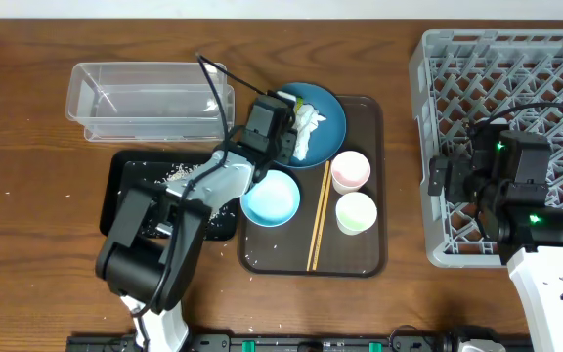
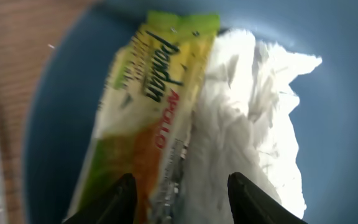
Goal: Sort waste into correct bins and load items into the dishwasher rack
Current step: 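Grasp the yellow Pandan wrapper and tissue from the blue plate, left gripper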
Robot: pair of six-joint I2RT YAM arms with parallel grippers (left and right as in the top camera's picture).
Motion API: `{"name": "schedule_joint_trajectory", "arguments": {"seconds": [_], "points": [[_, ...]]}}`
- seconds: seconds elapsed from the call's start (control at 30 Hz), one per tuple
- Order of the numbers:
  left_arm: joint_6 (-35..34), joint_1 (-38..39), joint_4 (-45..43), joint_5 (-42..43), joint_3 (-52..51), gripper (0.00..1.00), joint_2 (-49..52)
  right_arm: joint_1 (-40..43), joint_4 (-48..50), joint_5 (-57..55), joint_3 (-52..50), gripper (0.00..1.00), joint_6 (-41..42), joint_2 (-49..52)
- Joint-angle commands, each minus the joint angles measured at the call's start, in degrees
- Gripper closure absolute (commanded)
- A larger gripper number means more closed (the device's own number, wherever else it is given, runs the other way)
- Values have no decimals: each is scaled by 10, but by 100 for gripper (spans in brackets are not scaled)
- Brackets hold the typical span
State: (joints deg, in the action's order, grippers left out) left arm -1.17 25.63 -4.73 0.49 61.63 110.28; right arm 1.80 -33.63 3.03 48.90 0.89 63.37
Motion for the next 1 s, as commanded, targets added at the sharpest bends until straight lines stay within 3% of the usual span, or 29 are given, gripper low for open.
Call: {"name": "schedule_joint_trajectory", "arguments": {"seconds": [0.0, 0.3, 0.7, 0.97], "points": [[11, 5, -3, 3, 3, 52, 19, -10, -1, 4, 12, 1, 8, 0], [12, 5, -10, 3, 4, 93, 15, -10, -3, 4, 12, 1, 8, 0], [12, 0, 57, -26, 4, 94, -127, -10, -3, 4, 12, 1, 8, 0], [12, -50, 97, -47, 4, 94, -202, -10, -3, 4, 12, 1, 8, 0]]}}
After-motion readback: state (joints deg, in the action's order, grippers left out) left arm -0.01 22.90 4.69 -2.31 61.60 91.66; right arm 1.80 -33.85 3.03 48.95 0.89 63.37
